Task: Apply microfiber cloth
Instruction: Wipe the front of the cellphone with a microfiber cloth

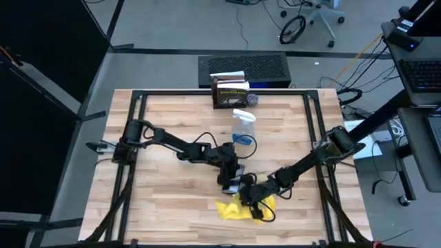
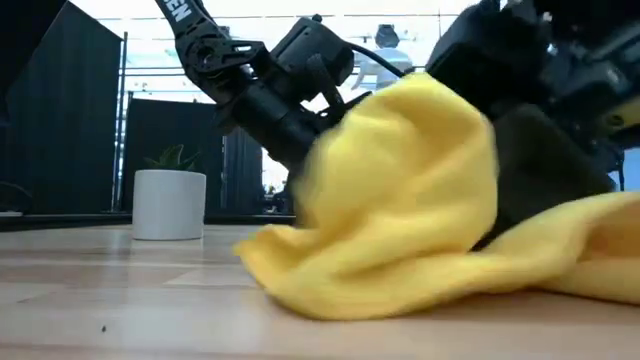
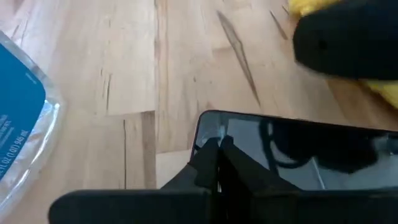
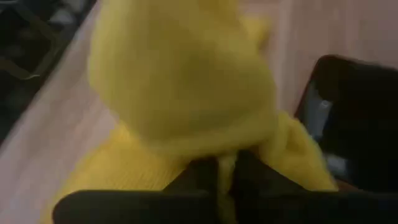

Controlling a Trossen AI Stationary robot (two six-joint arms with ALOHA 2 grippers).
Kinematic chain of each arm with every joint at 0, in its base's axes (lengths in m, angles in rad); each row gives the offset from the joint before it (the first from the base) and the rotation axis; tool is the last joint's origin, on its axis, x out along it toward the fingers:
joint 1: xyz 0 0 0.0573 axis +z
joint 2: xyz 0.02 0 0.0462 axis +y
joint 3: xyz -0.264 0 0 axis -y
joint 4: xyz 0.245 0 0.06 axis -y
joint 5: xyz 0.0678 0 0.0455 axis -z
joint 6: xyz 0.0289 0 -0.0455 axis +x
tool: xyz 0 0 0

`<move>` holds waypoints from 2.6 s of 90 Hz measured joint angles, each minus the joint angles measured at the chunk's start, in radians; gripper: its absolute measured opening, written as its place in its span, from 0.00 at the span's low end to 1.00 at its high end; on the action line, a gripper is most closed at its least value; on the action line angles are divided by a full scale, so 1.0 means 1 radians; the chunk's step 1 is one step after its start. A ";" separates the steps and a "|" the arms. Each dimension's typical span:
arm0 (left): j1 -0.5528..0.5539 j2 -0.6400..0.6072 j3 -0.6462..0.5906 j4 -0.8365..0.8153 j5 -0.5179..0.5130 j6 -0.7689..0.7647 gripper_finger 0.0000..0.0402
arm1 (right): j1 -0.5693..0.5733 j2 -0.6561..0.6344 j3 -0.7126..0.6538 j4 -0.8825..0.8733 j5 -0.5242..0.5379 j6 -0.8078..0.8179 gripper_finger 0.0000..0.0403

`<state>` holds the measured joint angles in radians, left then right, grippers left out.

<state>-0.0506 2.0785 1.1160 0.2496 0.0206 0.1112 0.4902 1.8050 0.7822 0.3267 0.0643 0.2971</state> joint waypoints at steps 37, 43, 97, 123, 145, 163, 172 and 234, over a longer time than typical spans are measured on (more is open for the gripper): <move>-0.058 -0.257 0.019 -0.248 -0.091 0.001 0.00 | 0.060 -0.309 0.006 -0.552 0.311 0.150 0.00; -0.064 -0.298 0.019 -0.343 -0.099 -0.019 0.00 | 0.053 -0.294 0.001 -0.616 0.384 0.202 0.00; -0.157 -0.092 -0.033 -0.212 0.097 -0.220 0.00 | -0.075 -0.108 -0.074 -0.380 0.393 0.136 0.00; -0.187 -0.090 0.011 -0.138 0.115 -0.255 0.00 | -0.117 -0.155 -0.075 -0.392 0.373 -0.079 0.00; -0.183 -0.229 0.027 -0.315 -0.046 -0.171 0.00 | -0.047 -0.454 -0.074 -0.662 0.373 -0.023 0.00; -0.118 -0.286 -0.011 -0.203 -0.127 -0.075 0.00 | 0.039 -0.651 -0.074 -0.664 0.378 -0.007 0.00; -0.071 -0.250 -0.081 -0.016 -0.037 -0.062 0.00 | 0.069 -0.683 -0.101 -0.524 0.380 -0.051 0.00; 0.012 -0.037 -0.156 0.273 0.137 -0.105 0.00 | -0.027 -0.443 -0.338 0.135 0.168 -0.075 0.00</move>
<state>-0.0384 2.0412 0.9598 0.5228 0.1574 0.0059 0.4629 1.3615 0.4442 0.4618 0.2321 0.2225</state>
